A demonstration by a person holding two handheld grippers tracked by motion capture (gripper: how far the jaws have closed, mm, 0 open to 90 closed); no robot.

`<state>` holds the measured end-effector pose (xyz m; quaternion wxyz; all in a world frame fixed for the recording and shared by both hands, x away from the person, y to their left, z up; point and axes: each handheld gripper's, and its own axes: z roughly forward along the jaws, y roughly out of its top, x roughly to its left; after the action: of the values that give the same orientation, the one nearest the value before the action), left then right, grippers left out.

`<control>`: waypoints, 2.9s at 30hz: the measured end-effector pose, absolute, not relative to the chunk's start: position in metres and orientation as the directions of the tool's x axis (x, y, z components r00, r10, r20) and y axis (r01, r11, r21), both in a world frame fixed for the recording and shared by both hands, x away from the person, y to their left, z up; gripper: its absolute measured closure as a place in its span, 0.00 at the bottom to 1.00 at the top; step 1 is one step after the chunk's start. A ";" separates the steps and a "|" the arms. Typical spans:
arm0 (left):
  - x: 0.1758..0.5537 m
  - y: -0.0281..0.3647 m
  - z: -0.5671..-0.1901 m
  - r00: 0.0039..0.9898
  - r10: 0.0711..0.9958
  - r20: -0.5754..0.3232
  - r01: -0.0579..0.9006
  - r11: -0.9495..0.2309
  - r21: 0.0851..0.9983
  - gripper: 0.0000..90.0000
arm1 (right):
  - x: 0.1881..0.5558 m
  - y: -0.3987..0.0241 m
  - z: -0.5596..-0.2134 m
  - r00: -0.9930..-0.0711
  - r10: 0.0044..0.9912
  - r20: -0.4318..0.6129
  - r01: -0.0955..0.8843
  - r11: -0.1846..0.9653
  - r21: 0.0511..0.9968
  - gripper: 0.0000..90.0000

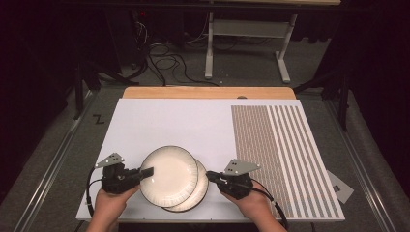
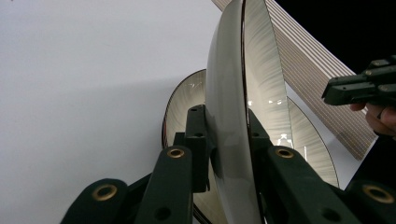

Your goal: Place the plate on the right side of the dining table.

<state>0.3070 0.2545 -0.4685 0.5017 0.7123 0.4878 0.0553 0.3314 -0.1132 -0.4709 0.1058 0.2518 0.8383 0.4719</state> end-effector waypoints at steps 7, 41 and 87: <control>0.303 0.249 -0.463 0.561 0.751 -0.348 0.582 -0.058 0.811 0.88 | 0.332 -0.144 -0.459 -0.811 0.580 0.077 0.340 0.359 0.869 0.85; 0.299 0.243 -0.460 0.616 0.737 -0.279 0.507 -0.100 0.856 0.88 | 0.320 -0.249 -0.441 -0.644 0.764 0.045 0.300 0.198 0.933 0.00; 0.299 0.243 -0.460 0.626 0.734 -0.263 0.496 -0.114 0.861 0.88 | 0.334 -0.147 -0.454 -0.786 0.613 0.082 0.310 0.277 0.909 0.01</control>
<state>0.2992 0.2432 -0.4596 0.5187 0.7375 0.4169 0.1150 0.3341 -0.1475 -0.4536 0.1442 0.2937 0.7858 0.5248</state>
